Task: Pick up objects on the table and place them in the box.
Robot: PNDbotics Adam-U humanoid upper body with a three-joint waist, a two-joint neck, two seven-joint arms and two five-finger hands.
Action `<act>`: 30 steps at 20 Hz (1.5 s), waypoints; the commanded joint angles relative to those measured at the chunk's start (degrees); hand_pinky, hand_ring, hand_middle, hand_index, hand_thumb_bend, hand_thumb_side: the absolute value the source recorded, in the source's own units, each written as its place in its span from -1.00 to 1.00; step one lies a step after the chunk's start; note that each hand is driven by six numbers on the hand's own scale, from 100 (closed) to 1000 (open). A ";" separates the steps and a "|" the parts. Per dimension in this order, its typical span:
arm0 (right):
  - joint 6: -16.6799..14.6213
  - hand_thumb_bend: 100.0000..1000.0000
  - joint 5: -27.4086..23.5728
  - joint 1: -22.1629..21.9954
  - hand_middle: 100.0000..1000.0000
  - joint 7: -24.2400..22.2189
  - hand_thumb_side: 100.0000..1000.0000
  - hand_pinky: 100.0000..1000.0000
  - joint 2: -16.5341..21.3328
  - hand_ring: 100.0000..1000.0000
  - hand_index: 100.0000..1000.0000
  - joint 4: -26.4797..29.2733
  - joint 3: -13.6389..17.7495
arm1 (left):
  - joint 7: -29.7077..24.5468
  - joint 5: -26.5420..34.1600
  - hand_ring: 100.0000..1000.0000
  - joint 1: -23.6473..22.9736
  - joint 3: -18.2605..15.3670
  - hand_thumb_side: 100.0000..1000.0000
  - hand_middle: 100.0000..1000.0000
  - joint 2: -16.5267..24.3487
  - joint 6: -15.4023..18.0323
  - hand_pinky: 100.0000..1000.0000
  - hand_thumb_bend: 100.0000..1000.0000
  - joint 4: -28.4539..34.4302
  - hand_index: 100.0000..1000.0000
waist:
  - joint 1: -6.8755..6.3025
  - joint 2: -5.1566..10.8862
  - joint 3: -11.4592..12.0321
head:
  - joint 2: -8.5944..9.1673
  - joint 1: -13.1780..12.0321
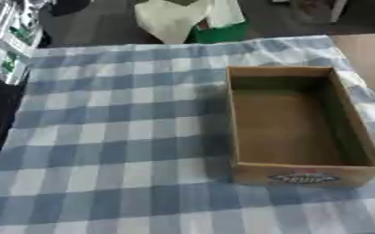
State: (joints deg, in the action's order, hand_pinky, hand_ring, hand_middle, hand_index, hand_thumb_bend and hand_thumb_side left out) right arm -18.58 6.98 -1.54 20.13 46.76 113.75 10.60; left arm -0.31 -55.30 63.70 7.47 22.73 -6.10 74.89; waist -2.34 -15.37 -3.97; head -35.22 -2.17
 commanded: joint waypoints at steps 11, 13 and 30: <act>-3.15 -1.00 -7.02 9.00 0.67 -1.48 1.00 0.68 5.99 0.76 0.89 0.84 -0.39 | 2.92 -11.84 -0.13 -0.71 9.68 -0.43 -0.10 -17.62 13.78 -0.64 -1.00 0.58 0.09 | -0.30 0.87 -2.53 | -0.63 -2.31; -3.41 -1.00 -7.28 9.67 0.67 -2.19 1.00 0.68 6.26 0.76 0.89 0.84 -0.75 | 2.90 -12.37 -0.13 -1.36 10.05 -0.45 -0.10 -18.99 15.73 -0.62 -1.00 -0.75 0.09 | -0.55 0.63 -3.11 | -0.47 -2.78; -2.29 -1.00 -7.13 10.34 0.66 -5.49 1.00 0.68 5.08 0.76 0.89 0.84 -2.36 | -19.49 -18.35 0.22 -2.35 12.20 -0.01 0.22 -22.75 28.62 -0.29 -1.00 -7.83 0.41 | -1.94 -0.09 -5.13 | 0.01 -4.03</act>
State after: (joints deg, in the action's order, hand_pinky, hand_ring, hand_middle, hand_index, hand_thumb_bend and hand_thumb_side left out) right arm -20.89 -0.07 8.51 14.83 50.68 113.75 7.74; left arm -17.60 -73.22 60.08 19.68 -0.02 21.38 66.34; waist -4.70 -16.32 -9.00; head -35.64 -5.97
